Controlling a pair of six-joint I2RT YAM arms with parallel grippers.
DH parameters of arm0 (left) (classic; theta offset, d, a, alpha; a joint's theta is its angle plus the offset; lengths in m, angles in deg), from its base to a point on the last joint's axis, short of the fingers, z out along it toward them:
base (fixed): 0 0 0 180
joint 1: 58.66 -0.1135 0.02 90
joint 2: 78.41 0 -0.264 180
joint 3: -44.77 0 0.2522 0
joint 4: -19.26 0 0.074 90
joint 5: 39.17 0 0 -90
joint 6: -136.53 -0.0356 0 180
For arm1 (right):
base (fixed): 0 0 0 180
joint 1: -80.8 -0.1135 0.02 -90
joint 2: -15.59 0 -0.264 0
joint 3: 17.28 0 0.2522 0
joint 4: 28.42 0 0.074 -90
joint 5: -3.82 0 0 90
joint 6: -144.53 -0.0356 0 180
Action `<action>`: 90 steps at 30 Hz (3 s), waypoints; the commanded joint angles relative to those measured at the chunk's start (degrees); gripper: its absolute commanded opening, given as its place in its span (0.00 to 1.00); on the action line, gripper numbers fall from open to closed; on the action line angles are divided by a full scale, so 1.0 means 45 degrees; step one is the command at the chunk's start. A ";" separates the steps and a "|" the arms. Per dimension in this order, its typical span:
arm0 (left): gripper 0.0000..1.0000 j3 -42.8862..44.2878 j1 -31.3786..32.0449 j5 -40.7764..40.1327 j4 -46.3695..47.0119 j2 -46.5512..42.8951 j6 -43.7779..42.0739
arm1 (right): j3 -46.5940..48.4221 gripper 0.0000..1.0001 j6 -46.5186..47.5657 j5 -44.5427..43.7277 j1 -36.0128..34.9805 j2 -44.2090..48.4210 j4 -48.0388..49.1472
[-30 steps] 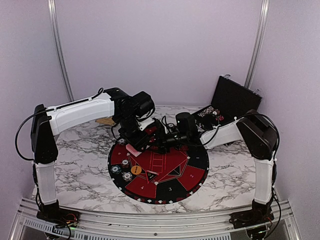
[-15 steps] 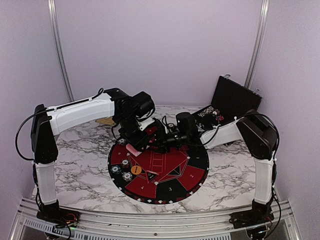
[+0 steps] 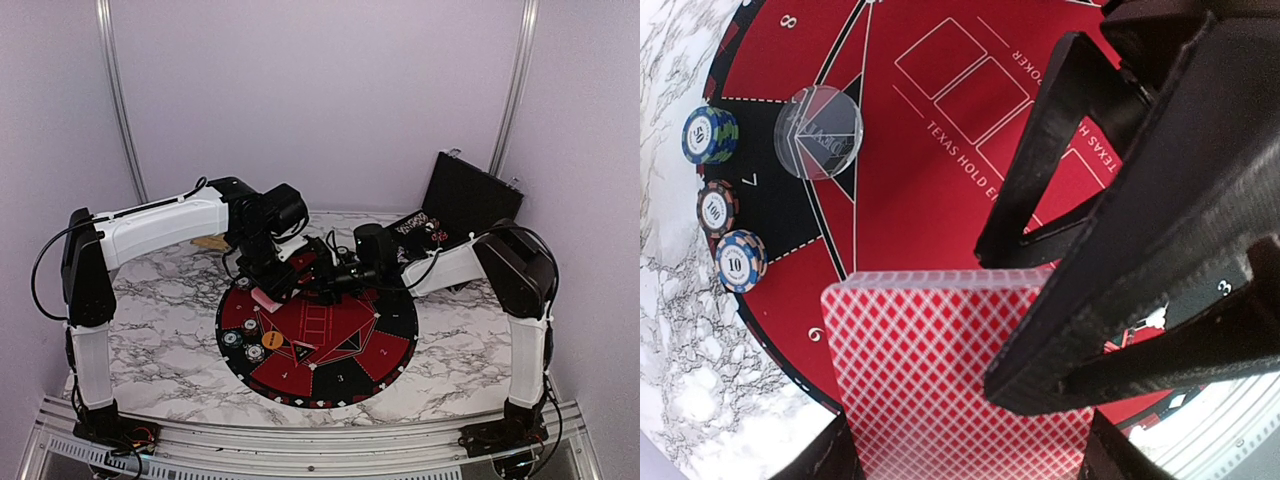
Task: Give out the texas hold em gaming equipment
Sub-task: Pick up the poker card from the face-down deck piles.
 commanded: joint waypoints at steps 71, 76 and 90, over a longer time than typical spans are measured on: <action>0.72 -0.0696 -0.0099 -0.0003 0.0594 -0.0535 -0.0082 | -0.1003 0.00 -0.6595 0.1064 -0.0385 -0.0981 0.7573; 0.64 -0.0723 -0.0097 -0.0046 0.0613 -0.0586 -0.0175 | -0.1045 0.00 -0.6495 0.0992 -0.0357 -0.0859 0.7419; 0.44 -0.0677 -0.0107 -0.0020 0.0653 -0.0711 -0.0245 | -0.1014 0.08 -0.4928 0.0772 -0.0350 -0.0411 0.5638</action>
